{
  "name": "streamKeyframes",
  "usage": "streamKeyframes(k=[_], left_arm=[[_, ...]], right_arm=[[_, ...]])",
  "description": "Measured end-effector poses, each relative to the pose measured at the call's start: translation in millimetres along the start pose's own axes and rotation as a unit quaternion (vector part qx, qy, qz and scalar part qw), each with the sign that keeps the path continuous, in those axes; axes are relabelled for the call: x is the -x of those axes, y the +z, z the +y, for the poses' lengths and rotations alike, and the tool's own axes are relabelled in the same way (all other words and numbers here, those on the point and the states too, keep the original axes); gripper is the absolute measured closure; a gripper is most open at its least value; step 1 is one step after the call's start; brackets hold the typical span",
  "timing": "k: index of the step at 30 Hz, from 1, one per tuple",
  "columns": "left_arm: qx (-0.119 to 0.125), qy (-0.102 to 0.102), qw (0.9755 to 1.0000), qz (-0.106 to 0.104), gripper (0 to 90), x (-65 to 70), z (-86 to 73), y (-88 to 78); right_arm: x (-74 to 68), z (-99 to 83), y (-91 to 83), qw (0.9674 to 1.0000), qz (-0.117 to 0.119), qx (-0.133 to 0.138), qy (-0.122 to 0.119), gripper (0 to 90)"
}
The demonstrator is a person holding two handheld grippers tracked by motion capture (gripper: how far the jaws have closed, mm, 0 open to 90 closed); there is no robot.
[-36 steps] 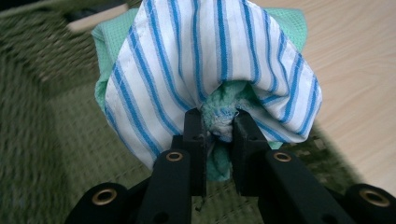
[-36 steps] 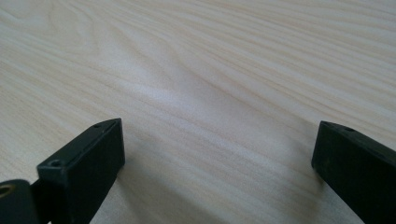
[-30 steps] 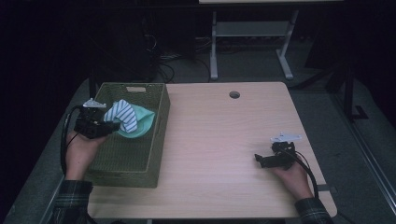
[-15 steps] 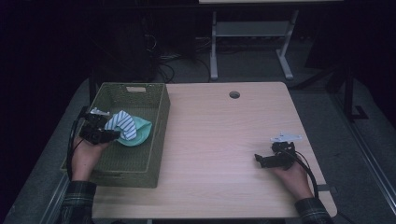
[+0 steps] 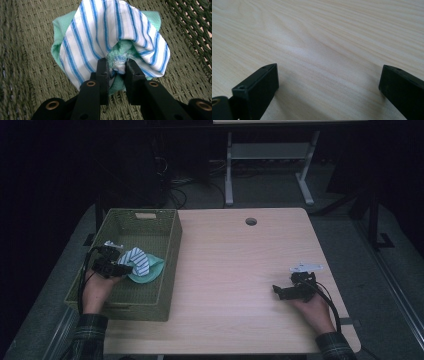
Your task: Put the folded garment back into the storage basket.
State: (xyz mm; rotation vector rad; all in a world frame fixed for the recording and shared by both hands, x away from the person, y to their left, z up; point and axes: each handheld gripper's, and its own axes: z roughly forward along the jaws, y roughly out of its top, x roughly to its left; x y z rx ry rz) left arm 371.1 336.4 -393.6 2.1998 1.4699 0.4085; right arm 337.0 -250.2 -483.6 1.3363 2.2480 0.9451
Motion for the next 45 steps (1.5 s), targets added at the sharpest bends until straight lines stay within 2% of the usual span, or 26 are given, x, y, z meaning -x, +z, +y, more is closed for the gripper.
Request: streamKeyframes(k=[8, 12, 15, 20, 26, 30, 34, 39, 45], left_arm=[[-0.002, -0.003, 1.0000, -0.002, 68.1, -1.4, -0.5, 0.7], [0.006, -0.004, 1.0000, 0.003, 59.5, -2.3, -0.9, -0.5], [0.008, -0.007, 0.9999, 0.009, 49.4, -2.4, -0.8, -0.9], [0.015, -0.008, 0.9999, 0.003, 34.7, -1.6, 0.5, -3.4], [0.028, -0.006, 0.9996, -0.004, 24.0, 1.3, 4.0, -9.8], [0.039, -0.001, 0.9992, -0.007, 19.9, 8.2, 8.2, -16.6], [0.050, 0.009, 0.9986, -0.013, 19.8, 19.0, 14.5, -25.1], [0.069, 0.019, 0.9969, -0.033, 19.8, 35.4, 22.5, -34.5], [0.091, 0.031, 0.9933, -0.064, 19.8, 57.5, 31.5, -44.5]], right_arm=[[-0.1, -0.1, -0.1, 1.0000, 0.000, 0.000, 0.001, 2.2], [-0.1, 0.0, -0.1, 1.0000, 0.000, -0.001, 0.001, 2.2], [-0.1, -0.1, -0.1, 1.0000, -0.001, 0.000, 0.001, 2.2], [-0.1, -0.1, -0.1, 1.0000, -0.001, 0.000, 0.001, 2.2], [-0.1, -0.1, -0.1, 1.0000, 0.000, 0.000, 0.001, 2.2], [-0.1, -0.1, -0.1, 1.0000, 0.000, 0.000, 0.001, 2.2], [-0.1, -0.1, -0.1, 1.0000, 0.000, 0.000, 0.001, 2.2], [-0.1, -0.1, -0.1, 1.0000, 0.000, 0.000, 0.001, 2.2], [-0.1, -0.1, 0.0, 1.0000, -0.001, 0.000, 0.001, 2.2]])
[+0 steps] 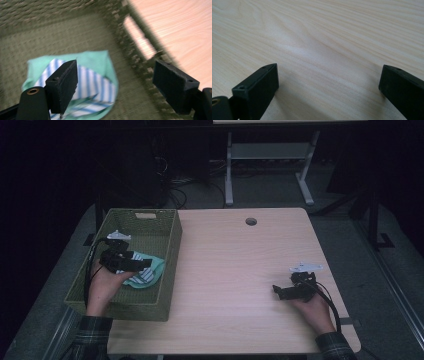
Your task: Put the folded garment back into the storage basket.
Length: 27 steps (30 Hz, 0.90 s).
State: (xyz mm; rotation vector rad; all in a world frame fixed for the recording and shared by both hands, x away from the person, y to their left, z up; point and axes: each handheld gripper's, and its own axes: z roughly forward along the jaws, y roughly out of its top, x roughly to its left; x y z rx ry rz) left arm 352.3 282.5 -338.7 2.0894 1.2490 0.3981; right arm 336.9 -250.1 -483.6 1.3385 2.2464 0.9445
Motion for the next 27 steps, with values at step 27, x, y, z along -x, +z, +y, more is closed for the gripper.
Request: streamKeyframes(k=[27], left_arm=[[0.027, 0.084, 0.9903, -0.108, 19.9, 121.6, 29.6, 48.3]], right_arm=[[-0.2, 0.1, 0.0, 1.0000, 0.001, 0.000, 0.000, 2.2]])
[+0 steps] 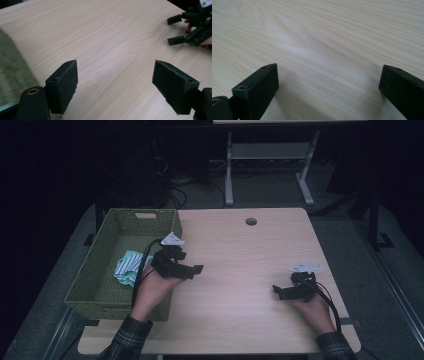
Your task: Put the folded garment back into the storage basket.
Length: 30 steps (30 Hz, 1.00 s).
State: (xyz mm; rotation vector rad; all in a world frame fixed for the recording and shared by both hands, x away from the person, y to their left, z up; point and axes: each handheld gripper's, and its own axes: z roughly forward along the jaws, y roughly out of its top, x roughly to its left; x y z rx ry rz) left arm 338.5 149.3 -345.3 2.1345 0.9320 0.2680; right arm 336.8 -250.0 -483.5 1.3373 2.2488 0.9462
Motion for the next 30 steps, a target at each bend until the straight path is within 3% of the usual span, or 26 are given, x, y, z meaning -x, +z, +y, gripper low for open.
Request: streamKeyframes(k=[9, 13, 23, 30], left_arm=[[-0.019, 0.029, 0.9993, -0.011, 19.9, 29.5, -8.3, 42.7], [-0.021, 0.040, 0.9990, -0.005, 19.9, 34.5, -13.8, 55.5], [-0.059, 0.050, 0.9970, -0.001, 19.8, 37.3, -36.9, 97.6], [-0.086, 0.052, 0.9949, 0.004, 19.4, 35.4, -48.5, 113.1]], right_arm=[[0.1, 0.0, 0.1, 1.0000, 0.001, 0.001, -0.003, 2.2], [0.1, 0.0, 0.2, 1.0000, 0.001, 0.002, -0.003, 2.2], [-0.1, 0.0, 0.1, 1.0000, 0.002, 0.001, -0.005, 2.2], [-0.3, 0.0, 0.0, 1.0000, 0.003, 0.000, -0.006, 2.2]])
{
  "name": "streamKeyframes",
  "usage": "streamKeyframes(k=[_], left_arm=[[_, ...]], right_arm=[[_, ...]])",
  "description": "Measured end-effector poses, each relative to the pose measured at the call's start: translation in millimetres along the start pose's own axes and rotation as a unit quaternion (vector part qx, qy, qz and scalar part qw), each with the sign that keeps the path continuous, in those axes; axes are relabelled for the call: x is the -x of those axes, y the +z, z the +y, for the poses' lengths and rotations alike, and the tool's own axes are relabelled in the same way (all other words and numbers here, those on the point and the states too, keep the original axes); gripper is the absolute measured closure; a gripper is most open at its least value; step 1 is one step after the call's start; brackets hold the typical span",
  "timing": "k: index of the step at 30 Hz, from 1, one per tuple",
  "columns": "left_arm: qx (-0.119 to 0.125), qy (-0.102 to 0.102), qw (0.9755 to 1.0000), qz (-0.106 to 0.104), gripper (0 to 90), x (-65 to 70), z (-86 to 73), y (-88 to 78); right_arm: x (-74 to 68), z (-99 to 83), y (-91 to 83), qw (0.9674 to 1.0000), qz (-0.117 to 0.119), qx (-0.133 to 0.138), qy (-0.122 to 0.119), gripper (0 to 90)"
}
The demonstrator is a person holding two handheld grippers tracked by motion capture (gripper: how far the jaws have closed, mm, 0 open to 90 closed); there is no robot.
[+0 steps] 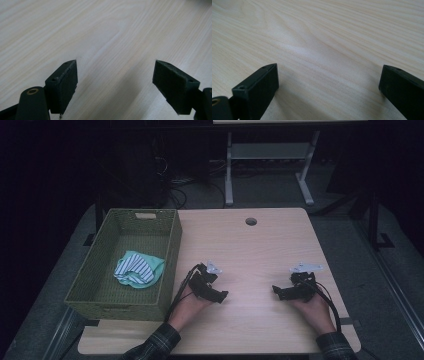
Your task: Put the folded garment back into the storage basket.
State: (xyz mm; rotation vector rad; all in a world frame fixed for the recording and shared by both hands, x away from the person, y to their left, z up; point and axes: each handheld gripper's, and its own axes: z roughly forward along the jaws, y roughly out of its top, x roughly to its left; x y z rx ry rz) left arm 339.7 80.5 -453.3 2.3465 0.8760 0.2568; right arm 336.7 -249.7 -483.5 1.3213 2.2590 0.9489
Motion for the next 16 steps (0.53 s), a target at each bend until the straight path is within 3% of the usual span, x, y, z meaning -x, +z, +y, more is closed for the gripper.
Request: streamKeyframes(k=[5, 8, 16], left_arm=[[-0.017, 0.007, 0.9998, 0.002, 19.4, -0.8, -5.3, 6.3], [-0.016, 0.017, 0.9997, 0.010, 18.4, 2.4, -6.1, 7.2], [-0.007, 0.018, 0.9998, 0.011, 16.7, 3.7, -8.5, 7.8]], right_arm=[[-0.1, 0.0, 0.0, 1.0000, 0.000, 0.000, -0.001, 2.2], [-0.1, 0.0, 0.0, 1.0000, 0.000, 0.000, -0.001, 2.2], [-0.1, -0.1, 0.1, 1.0000, 0.000, 0.000, -0.001, 2.2]])
